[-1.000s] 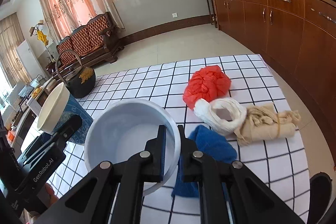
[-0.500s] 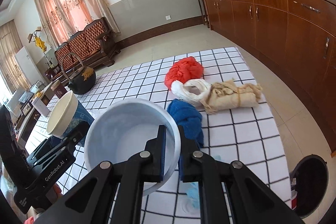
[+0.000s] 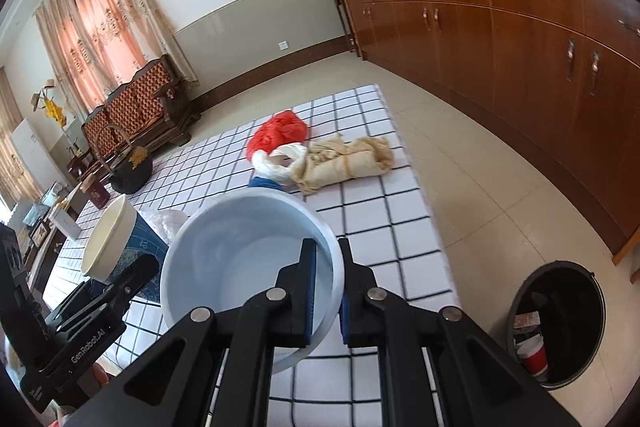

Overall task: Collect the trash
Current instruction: 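Carry the paper cup and blue bowl over the black bin with both tools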

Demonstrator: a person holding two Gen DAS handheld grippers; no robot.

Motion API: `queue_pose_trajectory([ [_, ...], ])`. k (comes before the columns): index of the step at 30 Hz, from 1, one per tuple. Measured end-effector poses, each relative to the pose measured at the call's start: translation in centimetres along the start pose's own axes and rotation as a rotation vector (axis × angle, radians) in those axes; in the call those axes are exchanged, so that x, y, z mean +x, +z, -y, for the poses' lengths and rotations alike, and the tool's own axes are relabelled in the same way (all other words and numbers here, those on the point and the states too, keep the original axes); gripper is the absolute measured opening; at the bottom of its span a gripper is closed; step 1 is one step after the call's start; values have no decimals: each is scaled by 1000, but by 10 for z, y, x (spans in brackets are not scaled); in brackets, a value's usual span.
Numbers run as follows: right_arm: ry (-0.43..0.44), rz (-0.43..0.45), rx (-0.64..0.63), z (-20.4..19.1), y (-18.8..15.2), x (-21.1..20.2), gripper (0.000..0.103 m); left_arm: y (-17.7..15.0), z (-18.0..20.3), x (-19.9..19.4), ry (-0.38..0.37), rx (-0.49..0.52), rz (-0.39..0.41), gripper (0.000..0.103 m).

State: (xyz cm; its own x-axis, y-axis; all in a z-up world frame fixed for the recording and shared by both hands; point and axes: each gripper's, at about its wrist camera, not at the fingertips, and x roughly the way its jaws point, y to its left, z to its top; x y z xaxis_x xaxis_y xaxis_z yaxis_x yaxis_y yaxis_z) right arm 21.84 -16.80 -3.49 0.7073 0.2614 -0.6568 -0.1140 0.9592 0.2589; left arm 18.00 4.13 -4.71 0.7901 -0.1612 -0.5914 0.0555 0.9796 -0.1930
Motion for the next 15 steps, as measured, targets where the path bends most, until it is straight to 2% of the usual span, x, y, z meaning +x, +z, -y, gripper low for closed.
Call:
queue_pose_trajectory([
  [15,-125,44,155,108,-17,-49,10,-17,112,15,-191,103,-91,59],
])
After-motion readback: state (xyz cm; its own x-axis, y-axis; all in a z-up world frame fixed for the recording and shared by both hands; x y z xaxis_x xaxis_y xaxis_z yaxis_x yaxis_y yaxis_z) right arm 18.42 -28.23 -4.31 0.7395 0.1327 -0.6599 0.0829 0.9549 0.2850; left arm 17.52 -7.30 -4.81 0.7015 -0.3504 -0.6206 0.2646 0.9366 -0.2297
